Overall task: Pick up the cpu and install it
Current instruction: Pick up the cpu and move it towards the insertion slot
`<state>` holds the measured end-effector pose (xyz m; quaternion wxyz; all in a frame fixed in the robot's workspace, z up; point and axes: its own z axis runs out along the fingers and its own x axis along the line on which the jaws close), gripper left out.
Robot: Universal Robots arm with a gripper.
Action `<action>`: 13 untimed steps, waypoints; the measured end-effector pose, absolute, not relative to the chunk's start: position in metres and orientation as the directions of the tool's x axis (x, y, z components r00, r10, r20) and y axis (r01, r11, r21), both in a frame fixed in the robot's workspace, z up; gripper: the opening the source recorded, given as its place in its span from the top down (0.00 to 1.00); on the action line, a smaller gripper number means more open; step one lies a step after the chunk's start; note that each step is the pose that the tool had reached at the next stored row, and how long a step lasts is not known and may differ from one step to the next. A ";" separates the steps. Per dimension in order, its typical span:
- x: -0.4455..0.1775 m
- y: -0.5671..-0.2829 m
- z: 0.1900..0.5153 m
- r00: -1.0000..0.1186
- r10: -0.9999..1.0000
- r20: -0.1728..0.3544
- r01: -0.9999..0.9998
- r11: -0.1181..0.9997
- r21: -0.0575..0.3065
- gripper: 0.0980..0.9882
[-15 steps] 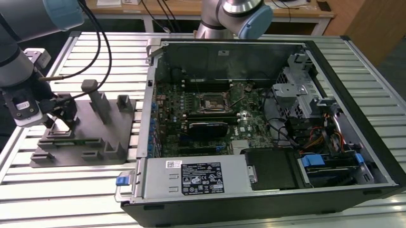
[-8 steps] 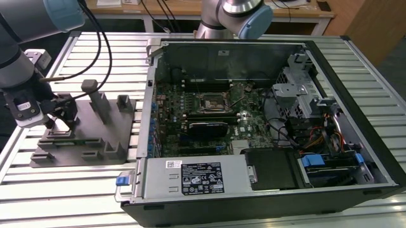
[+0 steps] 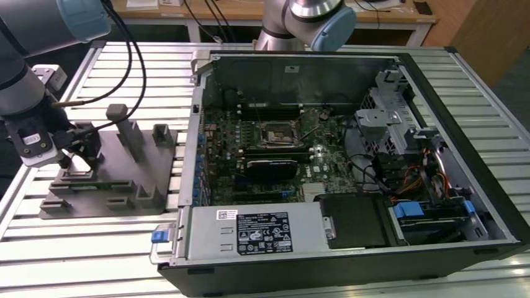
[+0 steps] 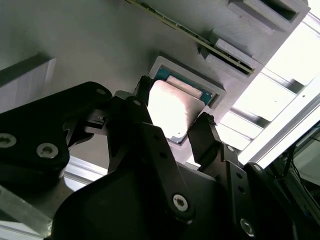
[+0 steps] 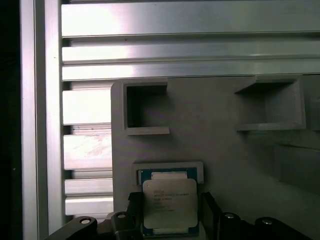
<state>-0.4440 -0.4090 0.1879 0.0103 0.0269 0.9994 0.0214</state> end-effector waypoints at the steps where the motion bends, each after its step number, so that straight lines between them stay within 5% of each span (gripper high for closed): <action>1: -0.444 -0.409 0.188 -0.998 0.054 -0.020 0.053 0.998 0.043 0.45; 13: -0.444 -0.409 0.190 -0.998 0.054 -0.020 0.053 0.998 0.043 0.45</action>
